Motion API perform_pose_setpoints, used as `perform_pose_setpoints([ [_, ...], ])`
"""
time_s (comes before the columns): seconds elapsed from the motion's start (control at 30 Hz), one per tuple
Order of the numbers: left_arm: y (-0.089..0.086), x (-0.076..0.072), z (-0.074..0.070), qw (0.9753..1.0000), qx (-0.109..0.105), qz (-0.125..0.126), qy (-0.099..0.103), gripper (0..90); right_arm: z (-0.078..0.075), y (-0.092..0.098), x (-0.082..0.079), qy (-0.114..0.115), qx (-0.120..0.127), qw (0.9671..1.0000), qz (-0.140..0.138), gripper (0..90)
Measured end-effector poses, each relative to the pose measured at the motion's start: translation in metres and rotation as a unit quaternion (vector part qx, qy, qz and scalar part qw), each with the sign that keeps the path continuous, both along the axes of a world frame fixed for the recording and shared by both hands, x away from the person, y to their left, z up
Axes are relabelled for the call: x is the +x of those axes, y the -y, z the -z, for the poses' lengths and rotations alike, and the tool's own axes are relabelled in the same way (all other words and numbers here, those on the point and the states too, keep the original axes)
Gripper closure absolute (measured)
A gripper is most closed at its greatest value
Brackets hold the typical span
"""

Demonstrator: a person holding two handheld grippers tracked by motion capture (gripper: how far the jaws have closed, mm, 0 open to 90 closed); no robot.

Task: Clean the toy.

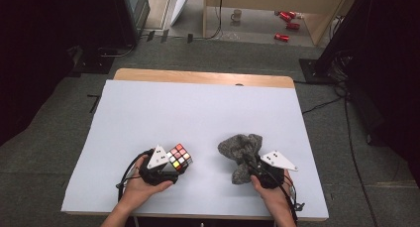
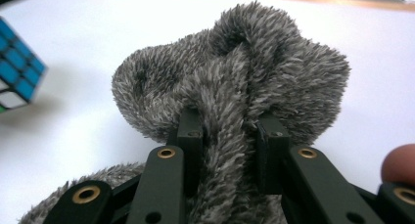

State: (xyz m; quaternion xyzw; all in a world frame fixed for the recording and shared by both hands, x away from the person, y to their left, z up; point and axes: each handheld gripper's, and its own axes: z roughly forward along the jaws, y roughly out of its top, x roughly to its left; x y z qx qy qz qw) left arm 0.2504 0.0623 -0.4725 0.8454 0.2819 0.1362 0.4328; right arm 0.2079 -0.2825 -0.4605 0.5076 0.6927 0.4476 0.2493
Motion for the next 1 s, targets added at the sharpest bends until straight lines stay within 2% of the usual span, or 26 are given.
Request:
perform_pose_setpoints([
  [0.1,0.005,-0.001,-0.013,0.9997,-0.013,0.016,0.013,34.6,-0.016,-0.004,0.000,0.011,0.017,0.9997,-0.016,71.0],
  [0.2,0.007,-0.001,-0.017,0.9995,-0.018,0.021,0.018,34.6,-0.024,-0.009,0.000,0.017,0.013,0.9995,-0.024,70.8],
  [0.23,0.009,0.000,-0.021,0.9992,-0.023,0.025,0.020,34.6,-0.033,-0.016,0.002,0.021,0.007,0.9992,-0.034,70.6],
  [0.4,0.014,0.005,-0.028,0.9986,-0.031,0.039,0.014,34.5,-0.050,-0.030,0.006,0.026,-0.001,0.9981,-0.055,70.0],
  [0.47,0.017,0.008,-0.031,0.9983,-0.036,0.044,0.012,34.5,-0.052,-0.032,0.007,0.026,-0.001,0.9980,-0.057,69.9],
  [0.5,0.020,0.011,-0.034,0.9976,-0.049,0.048,0.007,34.5,-0.055,-0.037,0.009,0.026,0.003,0.9975,-0.066,70.0],
  [0.57,0.021,0.011,-0.036,0.9969,-0.059,0.052,0.007,34.5,-0.056,-0.040,0.009,0.026,0.009,0.9970,-0.072,69.9],
  [0.67,0.022,0.010,-0.036,0.9962,-0.059,0.063,0.007,34.5,-0.055,-0.043,0.008,0.030,0.015,0.9961,-0.081,69.9],
  [0.7,0.021,0.006,-0.035,0.9954,-0.052,0.079,0.012,34.5,-0.054,-0.045,0.006,0.033,0.013,0.9950,-0.093,69.8],
  [0.73,0.021,0.006,-0.035,0.9954,-0.052,0.079,0.012,34.5,-0.054,-0.045,0.006,0.033,0.013,0.9950,-0.093,69.8],
  [0.8,0.020,0.001,-0.033,0.9936,-0.058,0.096,0.014,34.5,-0.053,-0.045,0.004,0.032,0.017,0.9944,-0.099,69.6],
  [1.0,0.021,-0.002,-0.027,0.9933,-0.054,0.102,0.010,34.5,-0.044,-0.047,0.002,0.020,0.034,0.9922,-0.118,69.6],
])
